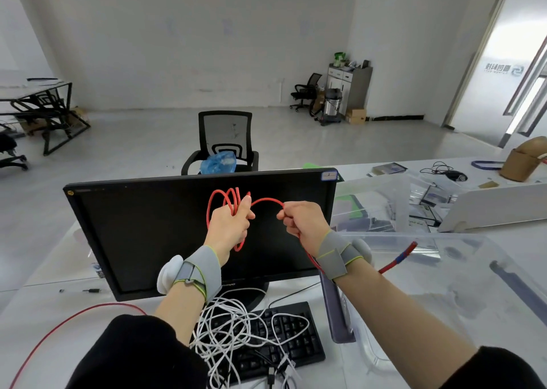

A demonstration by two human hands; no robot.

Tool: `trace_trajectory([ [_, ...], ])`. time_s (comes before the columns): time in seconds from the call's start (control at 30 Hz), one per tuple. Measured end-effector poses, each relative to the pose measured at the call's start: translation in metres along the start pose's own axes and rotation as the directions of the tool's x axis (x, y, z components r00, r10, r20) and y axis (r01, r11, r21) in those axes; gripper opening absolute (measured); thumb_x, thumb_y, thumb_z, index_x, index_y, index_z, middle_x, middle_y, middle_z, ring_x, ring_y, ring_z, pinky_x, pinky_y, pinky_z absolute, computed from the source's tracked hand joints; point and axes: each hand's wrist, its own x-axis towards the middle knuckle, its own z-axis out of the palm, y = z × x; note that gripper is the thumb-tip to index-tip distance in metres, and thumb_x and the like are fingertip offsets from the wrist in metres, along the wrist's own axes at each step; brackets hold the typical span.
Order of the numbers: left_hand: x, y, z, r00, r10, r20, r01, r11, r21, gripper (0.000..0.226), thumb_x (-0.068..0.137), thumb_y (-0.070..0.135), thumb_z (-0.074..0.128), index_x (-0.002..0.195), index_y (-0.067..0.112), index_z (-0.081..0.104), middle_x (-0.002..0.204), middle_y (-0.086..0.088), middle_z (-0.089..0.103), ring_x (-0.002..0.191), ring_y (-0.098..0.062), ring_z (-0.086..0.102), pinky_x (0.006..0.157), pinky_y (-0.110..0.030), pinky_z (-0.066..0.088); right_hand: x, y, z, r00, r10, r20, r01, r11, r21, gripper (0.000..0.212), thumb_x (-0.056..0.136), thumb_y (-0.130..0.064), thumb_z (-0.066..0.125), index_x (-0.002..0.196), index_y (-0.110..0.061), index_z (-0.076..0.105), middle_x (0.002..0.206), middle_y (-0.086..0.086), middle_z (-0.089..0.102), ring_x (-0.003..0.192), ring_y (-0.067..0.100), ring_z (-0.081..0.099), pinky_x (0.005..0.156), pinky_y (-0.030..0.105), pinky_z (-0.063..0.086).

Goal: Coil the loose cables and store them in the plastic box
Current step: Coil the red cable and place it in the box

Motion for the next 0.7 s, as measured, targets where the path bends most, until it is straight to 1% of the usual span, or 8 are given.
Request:
trace_trajectory([
  [0.07,0.0,-0.002,0.0,0.999,-0.02,0.027,0.02,1.0,-0.009,0.04,0.098,0.037,0.045,0.086,0.003,0.063,0.05,0.001,0.038,0.041,-0.008,0.032,0.041,-0.017,0.026,-0.006,0.001,0.01,0.994,-0.098,-0.04,0.092,0.989,-0.119,0.029,0.088,0.006,0.035,0.068,-0.01,0.05,0.069,0.01,0.057,0.044,0.008,0.04,0.041,0.017,0.032],
  [0.13,0.0,-0.003,0.004,0.998,-0.04,0.049,0.04,0.999,-0.002,0.04,0.099,0.036,0.044,0.089,0.005,0.067,0.052,0.0,0.039,0.042,-0.008,0.032,0.042,-0.018,0.026,-0.016,0.003,0.021,0.985,-0.169,-0.046,0.152,0.956,-0.252,0.018,0.087,0.001,0.037,0.087,-0.016,0.044,0.082,0.011,0.063,0.061,0.015,0.048,0.055,0.023,0.038],
  [0.23,0.003,-0.002,0.01,0.998,-0.063,0.004,0.063,0.997,-0.048,0.038,0.099,0.033,0.044,0.089,0.006,0.069,0.052,0.0,0.041,0.039,-0.007,0.033,0.042,-0.017,0.028,-0.036,0.002,0.032,0.958,-0.279,0.062,0.277,0.853,-0.443,0.013,0.092,-0.007,0.037,0.101,-0.015,0.036,0.095,0.009,0.057,0.076,0.015,0.051,0.063,0.023,0.041],
  [0.3,0.005,0.0,0.007,0.996,-0.083,-0.026,0.079,0.987,-0.139,0.036,0.099,0.032,0.045,0.089,0.006,0.068,0.053,0.0,0.042,0.039,-0.006,0.033,0.043,-0.018,0.027,-0.047,0.005,0.036,0.923,-0.362,0.132,0.377,0.774,-0.508,0.01,0.094,-0.008,0.038,0.101,-0.013,0.033,0.089,0.005,0.054,0.074,0.016,0.051,0.064,0.026,0.042],
  [0.4,0.006,0.004,-0.002,0.993,-0.116,-0.008,0.11,0.958,-0.264,0.033,0.099,0.03,0.046,0.082,0.009,0.065,0.051,0.004,0.042,0.04,-0.004,0.034,0.044,-0.016,0.026,-0.053,0.013,0.039,0.858,-0.474,0.2,0.488,0.628,-0.606,0.01,0.094,-0.007,0.037,0.096,-0.014,0.031,0.072,-0.004,0.046,0.059,0.009,0.043,0.052,0.018,0.031],
  [0.53,0.009,0.007,-0.004,0.991,-0.137,-0.009,0.126,0.934,-0.333,0.031,0.099,0.025,0.045,0.079,0.008,0.06,0.043,0.008,0.043,0.034,-0.002,0.034,0.038,-0.013,0.027,-0.05,0.015,0.045,0.816,-0.544,0.195,0.517,0.536,-0.668,0.008,0.094,-0.006,0.039,0.095,-0.013,0.035,0.076,0.001,0.047,0.062,0.009,0.042,0.054,0.017,0.031],
  [0.63,0.01,0.007,-0.003,0.979,-0.192,-0.07,0.16,0.932,-0.326,0.032,0.1,0.025,0.045,0.072,0.01,0.053,0.054,0.002,0.044,0.045,-0.009,0.039,0.047,-0.019,0.031,-0.05,0.03,0.049,0.537,-0.782,0.315,0.687,0.189,-0.701,0.019,0.089,-0.008,0.038,0.102,-0.001,0.05,0.099,0.014,0.055,0.084,0.021,0.052,0.079,0.027,0.042],
  [0.7,0.009,0.004,-0.004,0.974,-0.198,-0.112,0.162,0.948,-0.274,0.029,0.099,0.023,0.045,0.074,0.011,0.052,0.066,0.0,0.048,0.055,-0.011,0.044,0.05,-0.019,0.037,-0.052,0.047,0.054,0.37,-0.79,0.489,0.768,-0.036,-0.64,0.03,0.083,-0.006,0.037,0.105,0.006,0.053,0.109,0.022,0.056,0.097,0.033,0.056,0.094,0.04,0.045],
])
